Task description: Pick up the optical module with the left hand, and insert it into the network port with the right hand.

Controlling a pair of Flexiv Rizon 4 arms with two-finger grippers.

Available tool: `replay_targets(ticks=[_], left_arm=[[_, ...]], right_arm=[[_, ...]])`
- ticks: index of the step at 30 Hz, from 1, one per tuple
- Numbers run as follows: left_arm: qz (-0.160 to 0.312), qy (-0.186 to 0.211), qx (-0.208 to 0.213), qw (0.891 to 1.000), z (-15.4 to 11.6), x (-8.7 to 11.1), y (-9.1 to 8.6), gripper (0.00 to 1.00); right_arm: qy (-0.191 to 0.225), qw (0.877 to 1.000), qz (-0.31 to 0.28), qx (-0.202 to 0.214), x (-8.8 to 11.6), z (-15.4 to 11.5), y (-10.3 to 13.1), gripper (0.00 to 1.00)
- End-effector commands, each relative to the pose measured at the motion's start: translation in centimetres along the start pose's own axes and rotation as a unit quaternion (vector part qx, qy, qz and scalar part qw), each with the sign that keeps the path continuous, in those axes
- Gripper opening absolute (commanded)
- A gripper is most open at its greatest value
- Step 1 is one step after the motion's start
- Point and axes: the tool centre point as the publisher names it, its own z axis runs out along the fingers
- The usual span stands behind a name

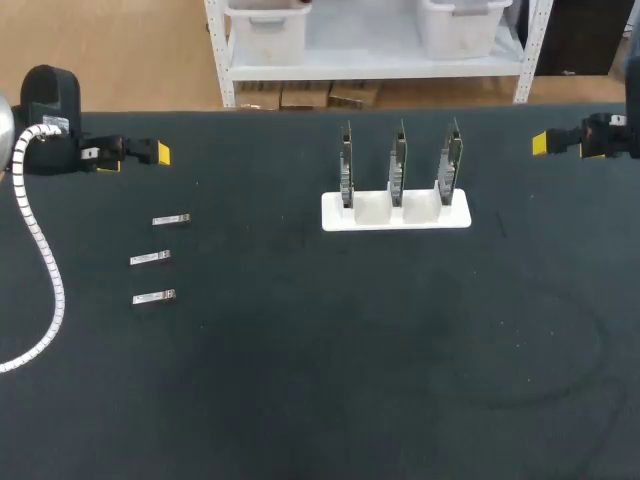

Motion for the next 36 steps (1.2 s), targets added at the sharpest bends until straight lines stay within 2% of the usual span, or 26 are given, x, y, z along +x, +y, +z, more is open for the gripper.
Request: replay_targets(ticks=[1,10,15,16,17,19,22,26,28,29,33,34,36], left_arm=[[0.000,0.000,0.000,1.000,0.0,0.0,0.0,1.00],[0.000,0.000,0.000,1.000,0.0,0.0,0.0,1.00],[0.058,-0.014,0.003,0.998,-0.2,-0.1,-0.1,1.00],[0.087,-0.013,-0.003,0.996,-0.1,-0.1,-0.1,1.00],[0.132,-0.018,-0.012,0.991,0.0,-0.1,-0.2,1.00],[0.182,-0.005,-0.016,0.983,0.3,0.0,0.0,1.00],[0.229,0.007,-0.035,0.973,0.9,-0.1,0.6,1.00],[0.314,0.053,-0.034,0.947,1.9,-0.1,2.0,1.00],[0.349,0.062,-0.032,0.935,2.0,-0.1,2.5,1.00],[0.377,0.079,-0.038,0.922,2.2,-0.1,2.8,1.00],[0.419,0.120,-0.023,0.900,2.4,-0.2,3.4,1.00],[0.427,0.119,-0.024,0.896,2.5,-0.1,3.6,1.00],[0.442,0.149,-0.018,0.885,2.9,0.1,4.1,1.00]], right_arm=[[0.000,1.000,0.000,0.000,0.0,0.0,0.0,1.00],[0.000,1.000,0.000,0.000,0.0,0.0,0.0,1.00],[0.000,1.000,0.000,0.000,0.0,0.0,0.0,1.00],[0.000,1.000,0.000,0.000,0.0,0.0,0.0,1.00],[0.000,1.000,0.000,0.000,0.0,0.0,0.0,1.00],[0.000,1.000,0.000,0.000,0.0,0.0,0.0,1.00],[0.000,1.000,0.000,0.000,0.0,0.0,0.0,1.00],[0.000,1.000,0.000,0.000,0.0,0.0,0.0,1.00],[0.000,1.000,0.000,0.000,0.0,0.0,0.0,1.00],[0.000,1.000,0.000,0.000,0.0,0.0,0.0,1.00],[0.000,1.000,0.000,0.000,0.0,0.0,0.0,1.00],[0.000,1.000,0.000,0.000,0.0,0.0,0.0,1.00],[0.000,1.000,0.000,0.000,0.0,0.0,0.0,1.00]])
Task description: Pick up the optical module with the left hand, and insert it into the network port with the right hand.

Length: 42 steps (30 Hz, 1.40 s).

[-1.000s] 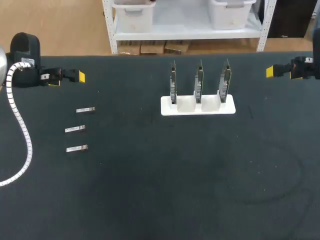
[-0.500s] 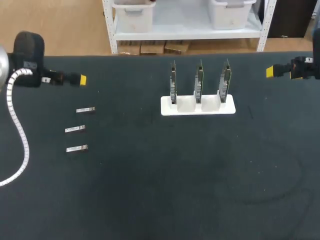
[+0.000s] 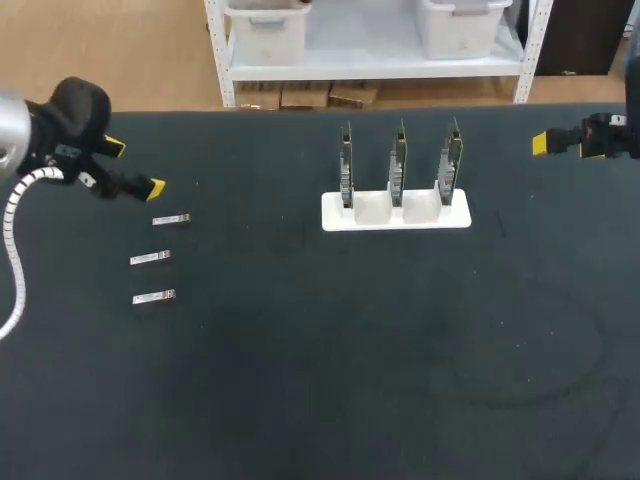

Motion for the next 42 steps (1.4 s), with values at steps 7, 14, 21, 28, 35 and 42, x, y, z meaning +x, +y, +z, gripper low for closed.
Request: replay_targets(ticks=[7,14,21,28,35,42], left_arm=[[0.169,0.149,0.064,0.972,1.6,1.6,0.7,1.00],[0.189,0.200,0.064,0.959,3.3,3.0,0.3,1.00],[0.204,0.230,0.032,0.951,5.1,3.7,0.7,1.00],[0.225,0.264,0.030,0.937,6.6,4.9,1.0,1.00],[0.216,0.281,0.033,0.935,7.3,5.3,1.3,1.00],[0.221,0.294,0.040,0.929,8.0,5.8,1.3,1.00]], right_arm=[[0.000,1.000,0.000,0.000,0.0,0.0,0.0,1.00],[0.000,1.000,0.000,0.000,0.0,0.0,0.0,1.00],[0.000,1.000,0.000,0.000,0.0,0.0,0.0,1.00],[0.000,1.000,0.000,0.000,0.0,0.0,0.0,1.00],[0.000,1.000,0.000,0.000,0.0,0.0,0.0,1.00],[0.000,1.000,0.000,0.000,0.0,0.0,0.0,1.00]])
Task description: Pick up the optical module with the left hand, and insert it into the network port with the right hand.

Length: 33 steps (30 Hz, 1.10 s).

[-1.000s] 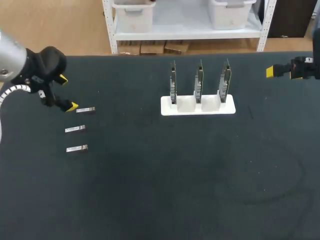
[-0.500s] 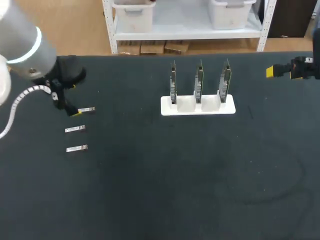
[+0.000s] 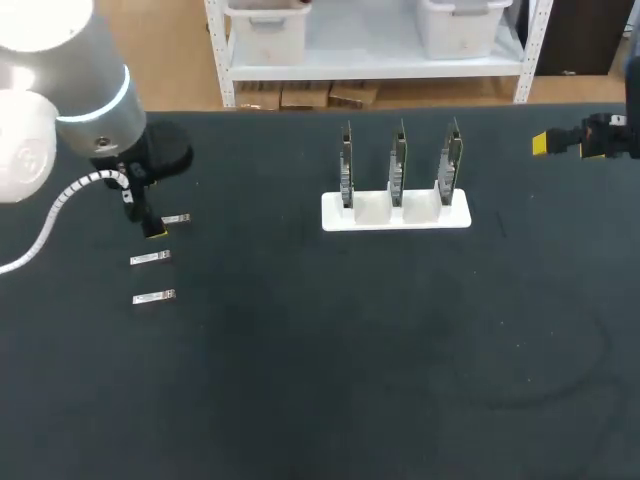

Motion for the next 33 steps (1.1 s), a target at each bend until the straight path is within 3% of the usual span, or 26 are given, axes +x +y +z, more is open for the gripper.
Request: replay_targets(ticks=[1,15,33], left_arm=[[0.003,0.020,0.005,1.000,0.7,-0.4,0.3,1.00],[-0.004,0.026,0.039,0.999,2.2,0.0,0.4,1.00],[-0.001,0.037,0.049,0.998,3.9,0.1,-0.2,1.00]], right_arm=[[0.000,1.000,0.000,0.000,0.0,0.0,0.0,1.00],[0.000,1.000,0.000,0.000,0.0,0.0,0.0,1.00],[0.000,1.000,0.000,0.000,0.0,0.0,0.0,1.00]])
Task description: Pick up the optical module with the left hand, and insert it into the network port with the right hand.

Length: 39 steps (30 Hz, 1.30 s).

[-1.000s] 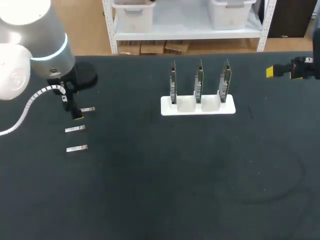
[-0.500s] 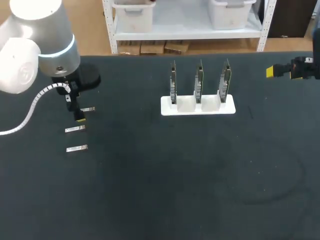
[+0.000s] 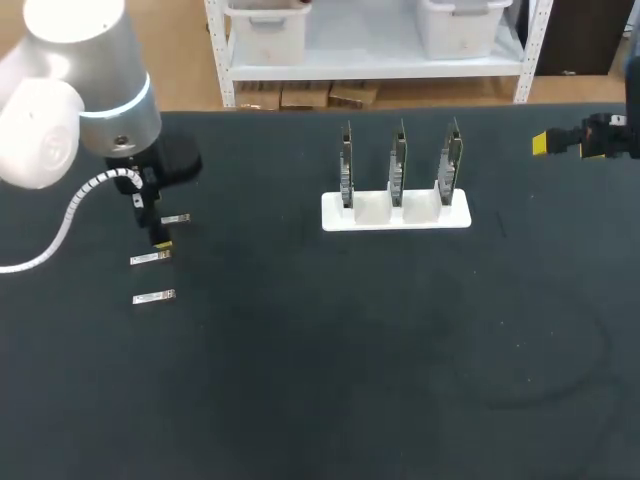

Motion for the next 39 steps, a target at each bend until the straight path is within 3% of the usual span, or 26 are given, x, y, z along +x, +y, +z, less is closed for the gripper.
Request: replay_targets(ticks=[1,23,26,29,30,31,32,33,39], left_arm=[[0.008,0.010,-0.001,1.000,0.58,-0.16,0.17,1.00],[-0.006,0.014,0.017,1.000,1.29,-0.49,0.32,1.00],[-0.006,0.015,0.017,1.000,1.30,-0.48,0.33,0.96],[-0.005,0.017,0.022,1.000,1.36,-0.44,0.31,0.61],[-0.005,0.017,0.023,1.000,1.38,-0.43,0.29,0.30],[-0.004,0.017,0.022,1.000,1.39,-0.42,0.28,0.08],[-0.004,0.017,0.022,1.000,1.39,-0.41,0.27,0.08],[-0.005,0.016,0.025,1.000,1.40,-0.40,0.26,0.00],[-0.009,0.015,0.022,1.000,1.40,-0.35,0.22,0.00]], right_arm=[[0.000,1.000,0.000,0.000,0.00,0.00,0.00,1.00],[0.000,1.000,0.000,0.000,0.00,0.00,0.00,1.00],[0.000,1.000,0.000,0.000,0.00,0.00,0.00,1.00],[0.000,1.000,0.000,0.000,0.00,0.00,0.00,1.00],[0.000,1.000,0.000,0.000,0.00,0.00,0.00,1.00],[0.000,1.000,0.000,0.000,0.00,0.00,0.00,1.00],[0.000,1.000,0.000,0.000,0.00,0.00,0.00,1.00],[0.000,1.000,0.000,0.000,0.00,0.00,0.00,1.00],[0.000,1.000,0.000,0.000,0.00,0.00,0.00,1.00]])
